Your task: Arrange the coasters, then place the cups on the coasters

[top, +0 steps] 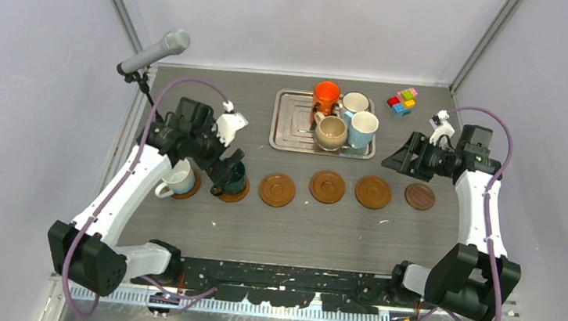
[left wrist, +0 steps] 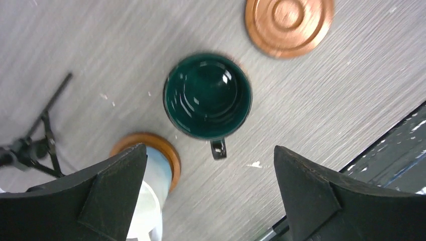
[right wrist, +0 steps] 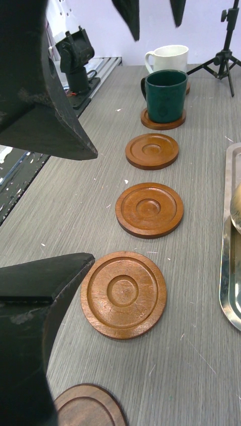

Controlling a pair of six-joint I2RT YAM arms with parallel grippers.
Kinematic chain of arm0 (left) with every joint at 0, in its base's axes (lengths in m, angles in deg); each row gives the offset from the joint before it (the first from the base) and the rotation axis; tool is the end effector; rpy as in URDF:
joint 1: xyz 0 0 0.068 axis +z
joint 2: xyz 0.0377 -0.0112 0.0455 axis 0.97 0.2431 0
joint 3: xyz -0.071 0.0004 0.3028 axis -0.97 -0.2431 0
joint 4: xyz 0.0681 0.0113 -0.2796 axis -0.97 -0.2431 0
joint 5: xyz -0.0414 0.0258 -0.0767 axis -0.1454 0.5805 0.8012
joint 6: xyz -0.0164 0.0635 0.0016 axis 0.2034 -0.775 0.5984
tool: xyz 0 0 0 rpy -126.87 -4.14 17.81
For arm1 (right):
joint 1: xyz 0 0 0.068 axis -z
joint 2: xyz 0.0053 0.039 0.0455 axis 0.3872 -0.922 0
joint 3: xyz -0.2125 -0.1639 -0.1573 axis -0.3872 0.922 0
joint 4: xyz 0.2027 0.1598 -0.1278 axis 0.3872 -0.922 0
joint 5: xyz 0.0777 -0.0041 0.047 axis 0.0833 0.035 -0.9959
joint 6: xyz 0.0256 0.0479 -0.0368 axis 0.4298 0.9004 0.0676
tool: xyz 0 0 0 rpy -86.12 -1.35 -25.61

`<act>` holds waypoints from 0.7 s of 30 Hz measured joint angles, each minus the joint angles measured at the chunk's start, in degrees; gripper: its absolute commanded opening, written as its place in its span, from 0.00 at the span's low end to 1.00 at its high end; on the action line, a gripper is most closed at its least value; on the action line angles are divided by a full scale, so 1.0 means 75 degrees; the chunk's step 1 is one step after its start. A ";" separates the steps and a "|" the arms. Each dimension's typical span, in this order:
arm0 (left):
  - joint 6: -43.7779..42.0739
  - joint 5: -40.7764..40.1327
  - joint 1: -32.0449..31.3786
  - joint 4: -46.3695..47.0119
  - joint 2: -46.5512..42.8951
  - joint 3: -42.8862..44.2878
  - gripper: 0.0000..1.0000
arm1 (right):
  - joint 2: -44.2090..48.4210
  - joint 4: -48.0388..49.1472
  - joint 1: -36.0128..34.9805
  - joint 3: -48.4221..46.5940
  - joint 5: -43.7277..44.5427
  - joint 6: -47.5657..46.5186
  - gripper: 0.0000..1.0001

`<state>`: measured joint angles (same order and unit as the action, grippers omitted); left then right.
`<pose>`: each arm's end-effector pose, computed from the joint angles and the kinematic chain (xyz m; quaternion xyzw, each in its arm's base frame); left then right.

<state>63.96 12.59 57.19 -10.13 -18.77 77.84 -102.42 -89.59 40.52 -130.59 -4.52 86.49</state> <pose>0.2340 -0.0917 0.3283 0.3503 0.8858 -0.1049 0.2858 0.2617 -0.0446 0.3141 0.0124 0.8877 0.3250 0.3258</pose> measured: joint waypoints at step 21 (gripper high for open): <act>-0.3008 0.2742 -0.1014 -0.0076 0.6808 0.6977 0.85 | 0.0003 -0.0015 0.0000 0.0041 0.0015 -0.0128 0.73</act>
<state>41.40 33.16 49.58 -10.70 32.29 130.16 -102.40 -89.69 40.52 -130.29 -4.41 85.53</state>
